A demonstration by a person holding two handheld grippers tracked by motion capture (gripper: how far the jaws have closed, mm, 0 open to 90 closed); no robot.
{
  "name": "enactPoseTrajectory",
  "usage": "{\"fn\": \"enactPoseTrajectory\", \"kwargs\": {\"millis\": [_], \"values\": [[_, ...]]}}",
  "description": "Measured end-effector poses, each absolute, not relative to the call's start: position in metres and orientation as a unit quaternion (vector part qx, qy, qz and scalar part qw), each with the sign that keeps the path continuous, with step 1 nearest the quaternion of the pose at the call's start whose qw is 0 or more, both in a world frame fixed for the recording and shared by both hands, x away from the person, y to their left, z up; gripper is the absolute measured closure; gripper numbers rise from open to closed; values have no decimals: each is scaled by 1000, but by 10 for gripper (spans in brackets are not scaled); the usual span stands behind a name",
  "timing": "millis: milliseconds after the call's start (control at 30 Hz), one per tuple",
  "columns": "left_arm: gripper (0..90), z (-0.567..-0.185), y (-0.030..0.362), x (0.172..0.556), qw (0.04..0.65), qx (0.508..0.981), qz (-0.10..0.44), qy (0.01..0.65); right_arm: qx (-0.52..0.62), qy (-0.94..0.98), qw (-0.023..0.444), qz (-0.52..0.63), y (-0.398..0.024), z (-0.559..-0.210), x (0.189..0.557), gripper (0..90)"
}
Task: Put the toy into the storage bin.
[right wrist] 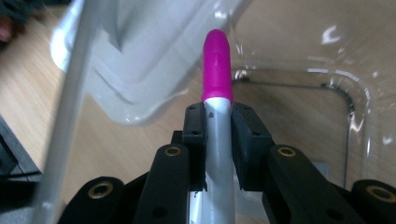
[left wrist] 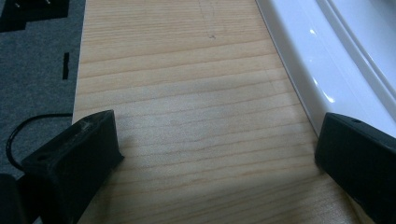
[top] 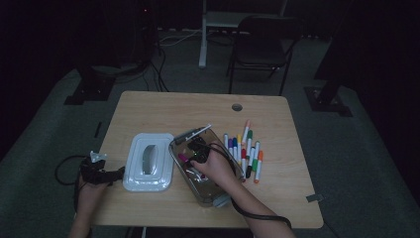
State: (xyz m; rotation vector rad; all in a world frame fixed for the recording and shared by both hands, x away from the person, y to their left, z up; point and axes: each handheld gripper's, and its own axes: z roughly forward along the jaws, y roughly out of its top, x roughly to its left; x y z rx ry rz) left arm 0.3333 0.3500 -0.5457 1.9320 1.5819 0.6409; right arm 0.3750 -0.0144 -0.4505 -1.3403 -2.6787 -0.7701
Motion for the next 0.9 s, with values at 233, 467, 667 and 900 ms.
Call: {"fn": "enactPoseTrajectory", "kwargs": {"millis": [233,467,667,900], "values": [[4,-546,350,333,279,719,238,590,-421,-881,27,-214,-6,-460,375,769],[4,-546,350,333,279,719,238,590,-414,-890,45,-184,-2,-468,372,767],[4,-546,350,333,279,719,238,590,-414,-894,55,-164,-1,-473,373,765],[4,-546,350,333,279,719,238,590,-407,-900,59,-143,0,-477,371,742]]}}
